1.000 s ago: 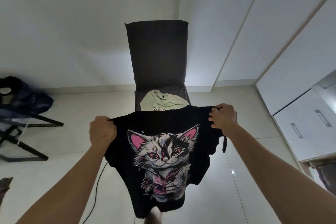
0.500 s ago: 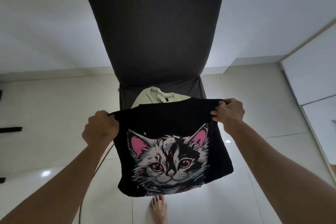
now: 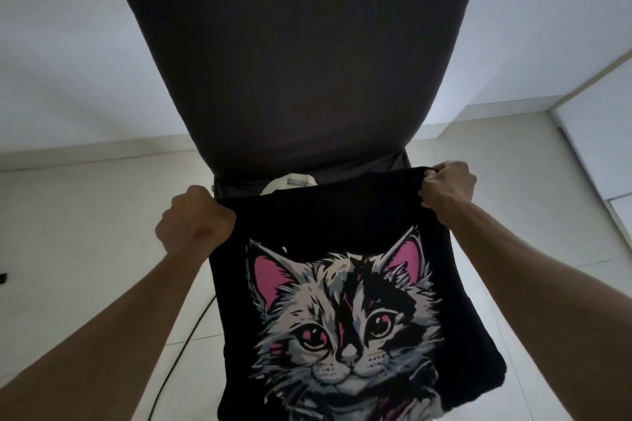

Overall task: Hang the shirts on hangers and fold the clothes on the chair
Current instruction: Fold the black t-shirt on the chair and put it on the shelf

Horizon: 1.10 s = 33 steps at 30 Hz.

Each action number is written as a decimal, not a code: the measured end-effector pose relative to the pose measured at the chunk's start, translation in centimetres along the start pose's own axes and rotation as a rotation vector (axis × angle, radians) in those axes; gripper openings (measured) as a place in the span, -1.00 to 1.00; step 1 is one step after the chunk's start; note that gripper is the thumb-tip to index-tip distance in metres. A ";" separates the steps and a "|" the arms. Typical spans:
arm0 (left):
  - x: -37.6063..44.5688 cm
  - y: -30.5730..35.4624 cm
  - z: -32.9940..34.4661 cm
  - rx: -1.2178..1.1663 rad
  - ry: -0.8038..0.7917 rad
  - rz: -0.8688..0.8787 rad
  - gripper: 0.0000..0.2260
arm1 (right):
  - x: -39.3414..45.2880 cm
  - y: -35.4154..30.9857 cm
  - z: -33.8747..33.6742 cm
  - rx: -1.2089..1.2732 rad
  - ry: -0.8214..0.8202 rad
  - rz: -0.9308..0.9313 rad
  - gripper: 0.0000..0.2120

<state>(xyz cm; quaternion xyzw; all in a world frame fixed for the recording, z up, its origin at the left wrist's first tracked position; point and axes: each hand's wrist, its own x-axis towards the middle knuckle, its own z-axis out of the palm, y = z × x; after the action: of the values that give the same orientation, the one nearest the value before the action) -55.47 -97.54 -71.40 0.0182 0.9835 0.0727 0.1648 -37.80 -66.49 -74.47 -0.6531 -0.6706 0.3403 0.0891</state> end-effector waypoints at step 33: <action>-10.5 -7.8 6.8 0.597 -0.310 1.575 -0.40 | -36.4 15.9 6.7 -0.246 -0.038 -0.072 -0.44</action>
<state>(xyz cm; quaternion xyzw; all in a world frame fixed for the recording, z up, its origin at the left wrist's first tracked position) -43.38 -104.99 -75.55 0.7485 0.6283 -0.0995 0.1872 -23.83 -104.20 -76.74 -0.6279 -0.7320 0.2644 0.0077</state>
